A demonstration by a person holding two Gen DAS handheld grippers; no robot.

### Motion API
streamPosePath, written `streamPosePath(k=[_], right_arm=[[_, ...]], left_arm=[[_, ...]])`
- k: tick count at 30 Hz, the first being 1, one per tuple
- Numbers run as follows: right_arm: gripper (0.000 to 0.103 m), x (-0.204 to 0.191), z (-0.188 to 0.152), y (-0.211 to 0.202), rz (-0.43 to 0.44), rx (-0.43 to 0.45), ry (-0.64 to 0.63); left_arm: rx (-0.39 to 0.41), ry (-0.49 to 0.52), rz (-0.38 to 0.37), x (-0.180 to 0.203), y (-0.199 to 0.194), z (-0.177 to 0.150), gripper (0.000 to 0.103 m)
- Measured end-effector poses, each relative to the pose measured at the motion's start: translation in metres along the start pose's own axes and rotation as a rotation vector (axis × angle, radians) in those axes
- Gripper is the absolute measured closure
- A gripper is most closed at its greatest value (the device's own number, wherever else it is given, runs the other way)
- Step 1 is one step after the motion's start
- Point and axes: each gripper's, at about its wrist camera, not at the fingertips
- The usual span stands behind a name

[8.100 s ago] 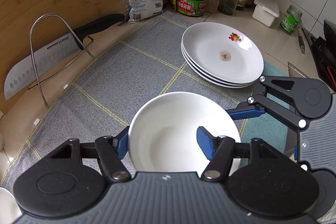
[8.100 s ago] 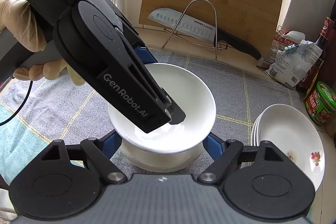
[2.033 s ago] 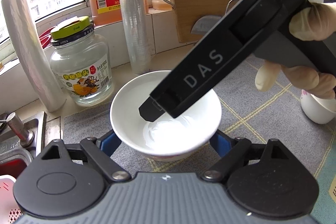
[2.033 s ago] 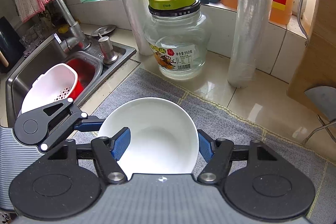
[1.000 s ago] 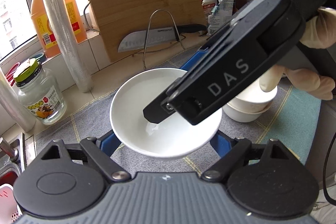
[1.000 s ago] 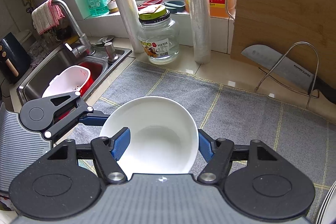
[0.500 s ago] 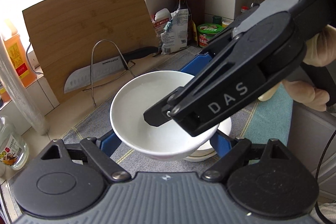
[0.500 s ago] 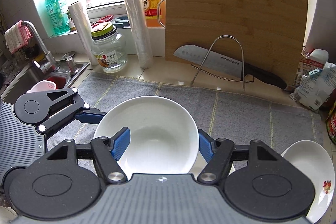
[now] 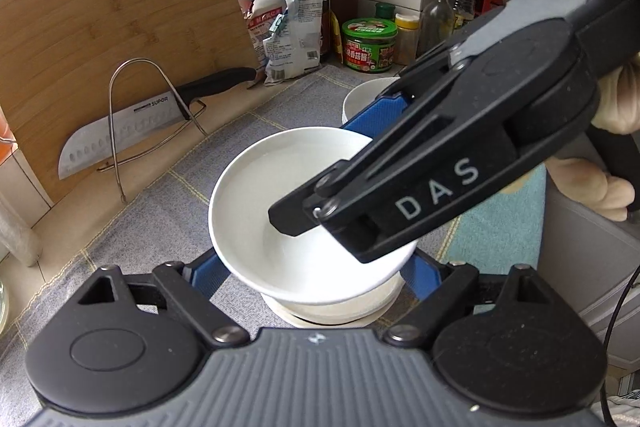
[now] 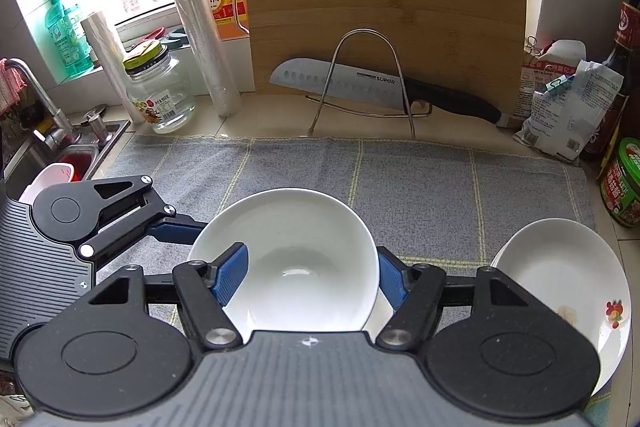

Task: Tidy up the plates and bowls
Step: 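Carry the pink-patterned bowl with the right tool over the nested white bowls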

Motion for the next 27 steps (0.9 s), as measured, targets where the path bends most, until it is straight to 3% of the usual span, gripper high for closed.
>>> streamPosePath(k=[9, 27], right_arm=[[0.029, 0.012, -0.005, 0.014, 0.015, -0.03, 0.026], [0.028, 0.019, -0.008, 0.016, 0.022, -0.033, 0.027]], left_arm=[[-0.055, 0.008, -0.007, 0.004, 0.017, 0.001, 0.013], [-0.089, -0.003, -0.033, 0.0, 0.026, 0.003, 0.009]])
Point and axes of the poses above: each gripper's, at about its wrist camera, not at the fingertips, and y roughly the way its jaws point, x to its right, z to its top, and after that the axes turned 5 degrees about -x, right-handed
